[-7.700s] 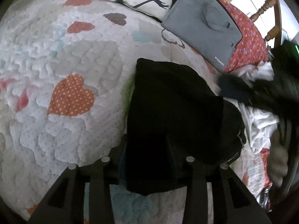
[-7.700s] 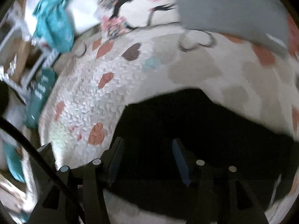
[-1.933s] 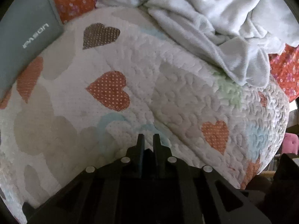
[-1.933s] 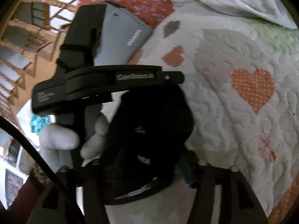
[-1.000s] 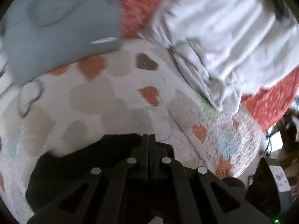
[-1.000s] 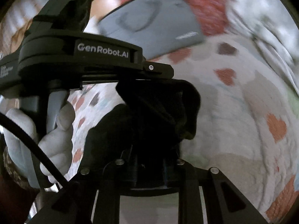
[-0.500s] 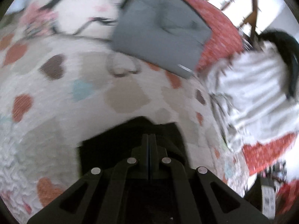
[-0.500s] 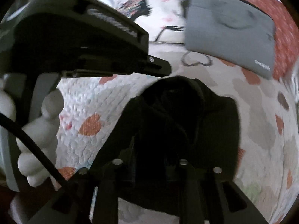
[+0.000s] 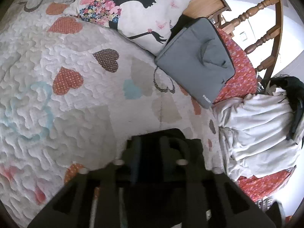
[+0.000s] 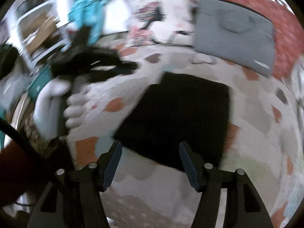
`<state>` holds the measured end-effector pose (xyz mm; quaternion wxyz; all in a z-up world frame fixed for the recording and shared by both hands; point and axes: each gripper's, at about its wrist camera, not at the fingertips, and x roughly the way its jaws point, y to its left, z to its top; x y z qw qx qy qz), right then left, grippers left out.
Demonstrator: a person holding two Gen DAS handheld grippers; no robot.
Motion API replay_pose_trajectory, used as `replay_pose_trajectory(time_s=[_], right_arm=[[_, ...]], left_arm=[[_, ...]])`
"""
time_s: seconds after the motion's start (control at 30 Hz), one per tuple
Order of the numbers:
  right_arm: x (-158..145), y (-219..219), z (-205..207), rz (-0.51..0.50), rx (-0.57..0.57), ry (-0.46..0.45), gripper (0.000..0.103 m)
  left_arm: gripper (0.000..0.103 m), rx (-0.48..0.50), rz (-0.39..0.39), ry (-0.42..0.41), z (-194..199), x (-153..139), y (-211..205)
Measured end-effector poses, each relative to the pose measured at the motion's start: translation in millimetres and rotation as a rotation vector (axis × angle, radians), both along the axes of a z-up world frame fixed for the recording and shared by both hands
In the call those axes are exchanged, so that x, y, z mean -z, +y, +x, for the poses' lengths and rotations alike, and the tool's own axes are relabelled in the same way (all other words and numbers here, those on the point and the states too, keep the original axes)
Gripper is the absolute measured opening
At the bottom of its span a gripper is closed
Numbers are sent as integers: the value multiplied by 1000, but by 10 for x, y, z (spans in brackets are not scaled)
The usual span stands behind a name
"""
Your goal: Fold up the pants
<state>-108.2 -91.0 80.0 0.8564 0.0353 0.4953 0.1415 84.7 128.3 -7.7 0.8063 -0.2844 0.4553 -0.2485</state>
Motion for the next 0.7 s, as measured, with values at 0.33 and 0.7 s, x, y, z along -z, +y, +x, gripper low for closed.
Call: replay_pose_trajectory(time_s=[0.33,0.7], right_arm=[[-79,-153,1469,80,24,204,68],[716,675,2176,-359,-85,440,42]], left_arm=[[44,88,96,-21,-533,33,-451],[22,147,214,-10,-609,313,-818]])
